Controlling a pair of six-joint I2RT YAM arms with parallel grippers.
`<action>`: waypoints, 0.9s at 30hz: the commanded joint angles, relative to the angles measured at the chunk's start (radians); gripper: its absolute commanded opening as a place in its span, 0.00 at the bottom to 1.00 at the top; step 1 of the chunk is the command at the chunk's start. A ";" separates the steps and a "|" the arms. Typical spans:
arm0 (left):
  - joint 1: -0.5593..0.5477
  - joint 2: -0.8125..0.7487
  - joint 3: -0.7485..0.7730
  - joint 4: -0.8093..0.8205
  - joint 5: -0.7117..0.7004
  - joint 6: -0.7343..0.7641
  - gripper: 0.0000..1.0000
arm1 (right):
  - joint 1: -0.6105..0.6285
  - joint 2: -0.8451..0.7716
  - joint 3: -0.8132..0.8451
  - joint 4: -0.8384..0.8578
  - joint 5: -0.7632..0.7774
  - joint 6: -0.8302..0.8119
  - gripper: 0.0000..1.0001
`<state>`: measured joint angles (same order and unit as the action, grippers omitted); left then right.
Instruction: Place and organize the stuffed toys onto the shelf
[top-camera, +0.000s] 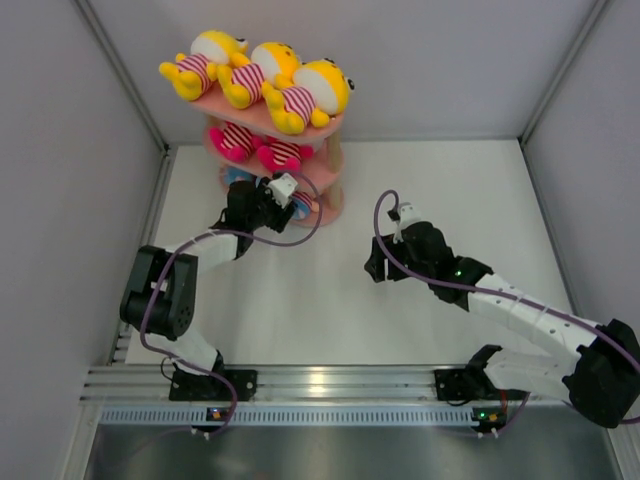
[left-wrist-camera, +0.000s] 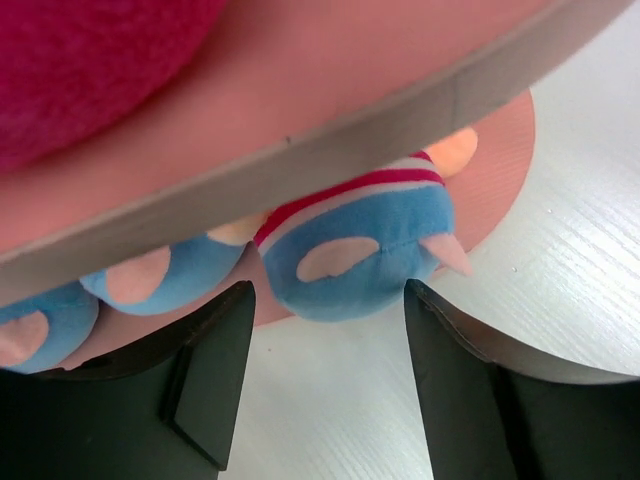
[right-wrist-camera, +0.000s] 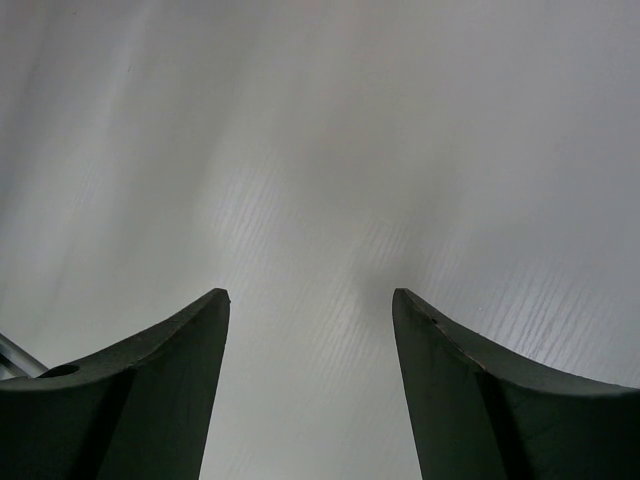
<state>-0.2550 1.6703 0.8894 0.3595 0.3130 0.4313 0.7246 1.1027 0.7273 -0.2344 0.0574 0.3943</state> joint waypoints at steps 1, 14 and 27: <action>0.006 -0.096 -0.030 0.047 -0.014 0.011 0.68 | 0.016 -0.023 0.001 -0.002 0.024 0.002 0.67; 0.023 -0.308 -0.021 -0.414 -0.202 0.014 0.79 | 0.013 -0.073 -0.022 -0.029 0.084 0.031 0.71; 0.242 -0.658 -0.230 -0.812 -0.367 0.032 0.82 | -0.224 -0.230 -0.126 -0.198 0.242 0.143 0.99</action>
<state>-0.0692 1.0676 0.7109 -0.3283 -0.0086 0.4492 0.5869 0.9298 0.6323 -0.3828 0.2489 0.5003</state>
